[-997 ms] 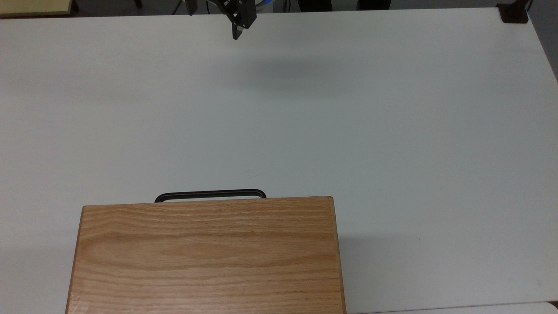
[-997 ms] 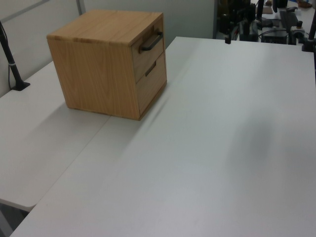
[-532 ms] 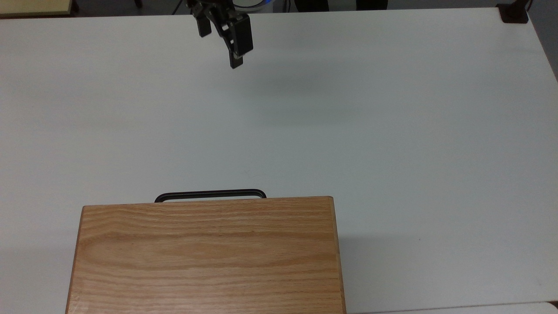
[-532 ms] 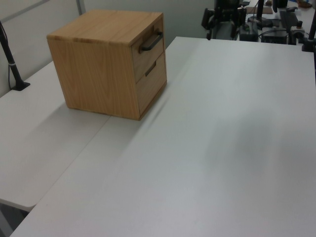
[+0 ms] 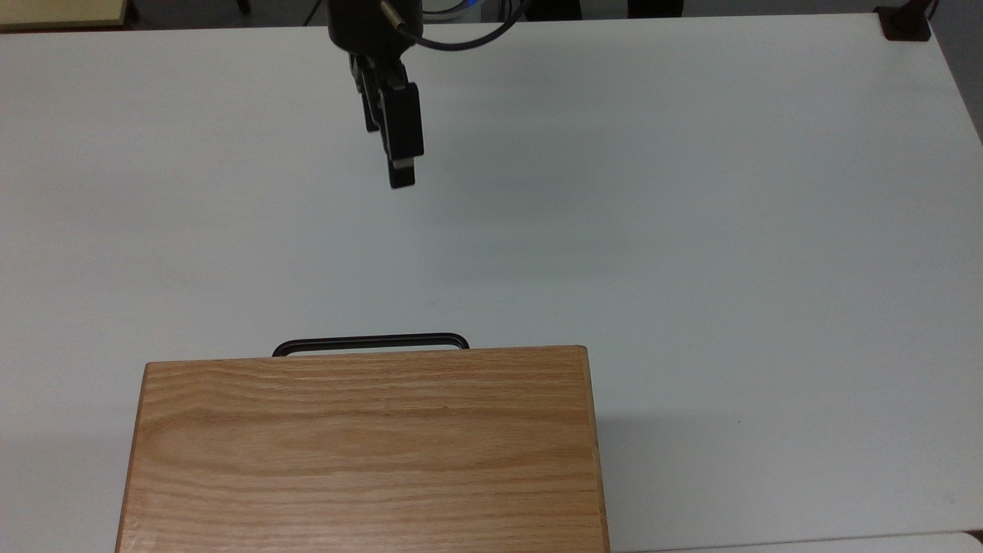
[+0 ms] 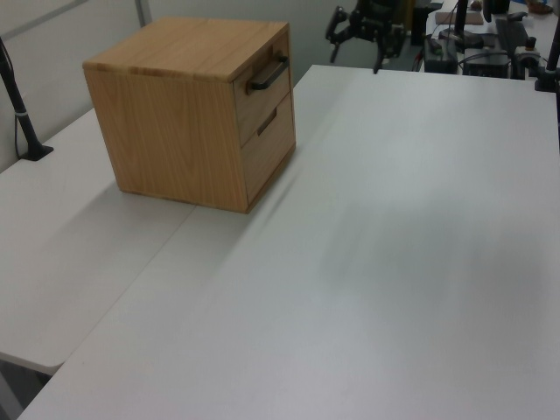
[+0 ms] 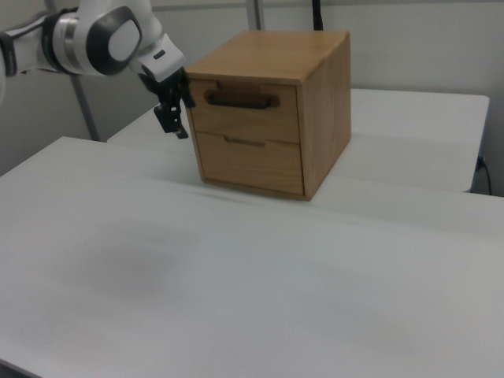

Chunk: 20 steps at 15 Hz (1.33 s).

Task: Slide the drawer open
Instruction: 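Move the gripper toward the black handle of the upper drawer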

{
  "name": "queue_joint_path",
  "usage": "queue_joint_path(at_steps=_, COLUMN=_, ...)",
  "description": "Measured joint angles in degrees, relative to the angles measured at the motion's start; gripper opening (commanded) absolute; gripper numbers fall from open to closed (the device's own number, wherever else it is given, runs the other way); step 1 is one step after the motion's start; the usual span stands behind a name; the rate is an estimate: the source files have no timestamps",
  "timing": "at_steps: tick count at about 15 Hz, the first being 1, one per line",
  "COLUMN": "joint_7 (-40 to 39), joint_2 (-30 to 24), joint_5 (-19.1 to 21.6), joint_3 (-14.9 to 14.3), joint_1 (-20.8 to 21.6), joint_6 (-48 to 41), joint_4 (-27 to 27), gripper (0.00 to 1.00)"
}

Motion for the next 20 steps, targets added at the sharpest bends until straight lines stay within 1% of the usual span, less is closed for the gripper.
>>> queue_joint_path(at_steps=2, joint_7=3.03, joint_2=1.46, joint_5=0.0, joint_3=0.03, joint_1=0.0, joint_6=4.67, joint_4=0.0, gripper=1.0)
queue_joint_path(at_steps=6, joint_7=6.83, joint_2=3.64, joint_5=0.01, joint_3=0.11, joint_1=0.0, joint_6=10.63, joint_4=0.02, gripper=1.0)
queue_joint_path(at_steps=8, joint_7=9.72, joint_2=5.31, joint_5=0.01, joint_3=0.11, joint_1=-0.04, joint_6=16.83, joint_4=-0.03, gripper=0.99)
queue_joint_path(at_steps=9, joint_7=10.87, joint_2=6.28, joint_5=0.01, joint_3=0.11, joint_1=-0.08, joint_6=20.81, joint_4=-0.04, gripper=0.96)
queue_joint_path(at_steps=10, joint_7=12.17, joint_2=7.68, joint_5=0.01, joint_3=0.11, joint_1=-0.14, joint_6=26.22, joint_4=-0.05, gripper=0.95)
queue_joint_path(at_steps=12, joint_7=12.99, joint_2=9.4, joint_5=0.01, joint_3=0.11, joint_1=-0.19, joint_6=31.93, joint_4=-0.03, gripper=0.87)
queue_joint_path(at_steps=14, joint_7=13.43, joint_2=10.17, joint_5=0.04, joint_3=0.11, joint_1=-0.23, joint_6=34.39, joint_4=-0.02, gripper=0.87)
queue_joint_path(at_steps=17, joint_7=13.67, joint_2=11.28, joint_5=1.44, joint_3=0.1, joint_1=-0.8, joint_6=37.62, joint_4=-0.02, gripper=0.87)
queue_joint_path(at_steps=19, joint_7=13.71, joint_2=12.53, joint_5=2.27, joint_3=0.1, joint_1=-1.12, joint_6=39.22, joint_4=-0.03, gripper=0.82)
queue_joint_path(at_steps=20, joint_7=13.71, joint_2=12.92, joint_5=3.03, joint_3=0.1, joint_1=-1.12, joint_6=39.68, joint_4=-0.03, gripper=0.72)
